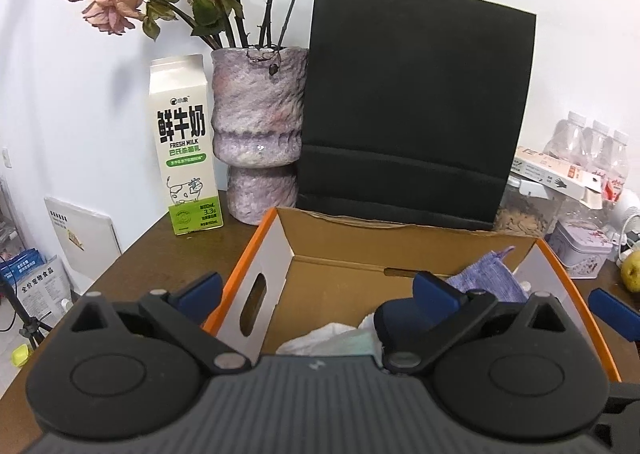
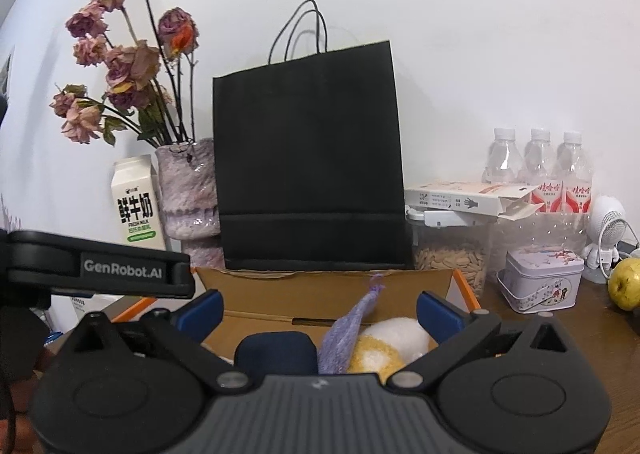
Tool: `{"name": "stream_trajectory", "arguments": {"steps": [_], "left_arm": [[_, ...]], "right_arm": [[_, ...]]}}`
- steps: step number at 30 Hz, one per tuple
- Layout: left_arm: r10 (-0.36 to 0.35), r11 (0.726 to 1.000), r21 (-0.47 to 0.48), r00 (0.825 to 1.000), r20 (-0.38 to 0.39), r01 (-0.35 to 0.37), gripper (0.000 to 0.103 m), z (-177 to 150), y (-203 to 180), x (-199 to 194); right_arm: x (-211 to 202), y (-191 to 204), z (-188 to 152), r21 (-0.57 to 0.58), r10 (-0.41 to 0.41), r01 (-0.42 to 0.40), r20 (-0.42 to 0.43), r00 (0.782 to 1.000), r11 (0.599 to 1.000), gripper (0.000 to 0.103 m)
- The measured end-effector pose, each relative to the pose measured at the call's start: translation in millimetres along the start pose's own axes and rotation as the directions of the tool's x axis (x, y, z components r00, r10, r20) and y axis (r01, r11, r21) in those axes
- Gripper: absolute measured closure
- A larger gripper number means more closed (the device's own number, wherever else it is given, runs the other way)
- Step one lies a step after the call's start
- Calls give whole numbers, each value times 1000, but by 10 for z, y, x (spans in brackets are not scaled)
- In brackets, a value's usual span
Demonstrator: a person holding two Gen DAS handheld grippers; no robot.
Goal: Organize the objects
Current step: 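Release the plastic bag with the left tool while the right tool releases the case into the box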
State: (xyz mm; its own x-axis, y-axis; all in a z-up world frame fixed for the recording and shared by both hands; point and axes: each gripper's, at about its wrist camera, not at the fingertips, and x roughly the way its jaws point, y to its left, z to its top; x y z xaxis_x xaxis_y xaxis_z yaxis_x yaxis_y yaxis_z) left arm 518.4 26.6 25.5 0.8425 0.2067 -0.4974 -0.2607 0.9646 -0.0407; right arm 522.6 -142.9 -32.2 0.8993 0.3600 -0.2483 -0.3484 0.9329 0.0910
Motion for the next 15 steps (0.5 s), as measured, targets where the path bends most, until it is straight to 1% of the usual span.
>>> {"name": "stream_trajectory", "arguments": {"steps": [8,15], "left_arm": [[-28,1000,-14,1000,9,28,0,-68,131,-247],[-45,999,-22,999,9,45,0,-192,266,-469]], "right_arm": [[-329,86,-66,-53,3,0,54,999,999,0],[-583,103,-188,-82,10,-6,45,999,997,0]]}}
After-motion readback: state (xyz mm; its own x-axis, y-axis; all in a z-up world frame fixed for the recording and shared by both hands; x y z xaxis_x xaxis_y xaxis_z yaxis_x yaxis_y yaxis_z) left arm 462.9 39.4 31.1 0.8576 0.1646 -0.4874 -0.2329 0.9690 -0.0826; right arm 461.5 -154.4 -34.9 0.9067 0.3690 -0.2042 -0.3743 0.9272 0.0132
